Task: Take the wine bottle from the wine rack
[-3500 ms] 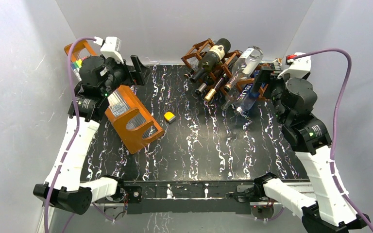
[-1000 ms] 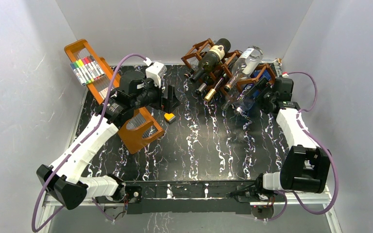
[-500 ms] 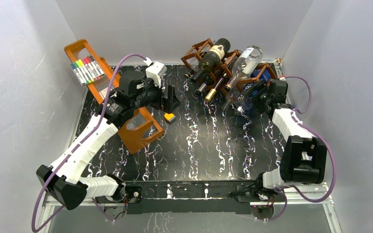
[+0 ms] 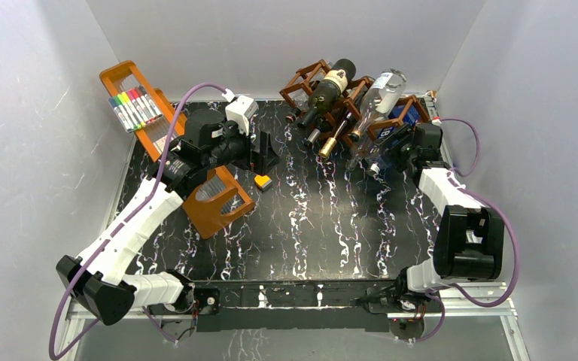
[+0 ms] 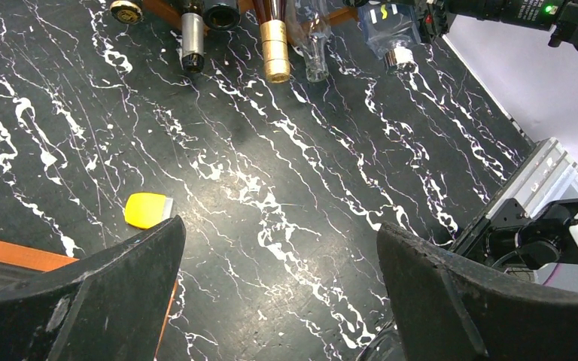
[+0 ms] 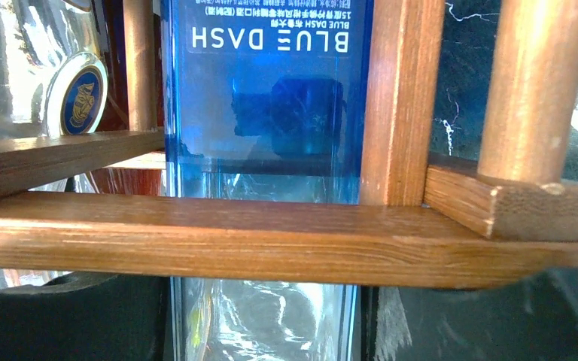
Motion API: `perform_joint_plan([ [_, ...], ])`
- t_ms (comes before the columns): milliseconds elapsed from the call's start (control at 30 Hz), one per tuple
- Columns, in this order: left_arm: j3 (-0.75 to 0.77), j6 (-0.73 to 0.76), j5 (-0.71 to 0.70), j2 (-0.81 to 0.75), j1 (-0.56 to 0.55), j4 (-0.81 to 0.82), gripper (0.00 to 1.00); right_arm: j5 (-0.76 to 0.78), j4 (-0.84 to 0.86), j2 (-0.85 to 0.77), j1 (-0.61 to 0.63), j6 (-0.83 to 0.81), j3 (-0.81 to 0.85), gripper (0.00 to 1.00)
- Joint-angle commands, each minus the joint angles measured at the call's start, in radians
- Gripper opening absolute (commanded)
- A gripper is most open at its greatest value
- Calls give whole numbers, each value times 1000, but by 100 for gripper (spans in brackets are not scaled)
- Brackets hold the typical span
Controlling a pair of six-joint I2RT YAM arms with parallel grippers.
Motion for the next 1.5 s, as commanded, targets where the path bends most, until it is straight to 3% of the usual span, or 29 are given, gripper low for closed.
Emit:
perform_joint_plan([
  [0,17,-23,20,-12,-2,13,98,14,51,-14,20,-20,-15,60],
  [433,18,-51,15,2,-2,33,98,-26,73,-90,60,-47,-48,31],
  [1033,-17,-89,34,44,-1,101,98,-143,64,-225,69,8,-111,1],
  [1467,-58,-92,49,37,-2,155,98,-232,35,-333,69,59,-140,0],
])
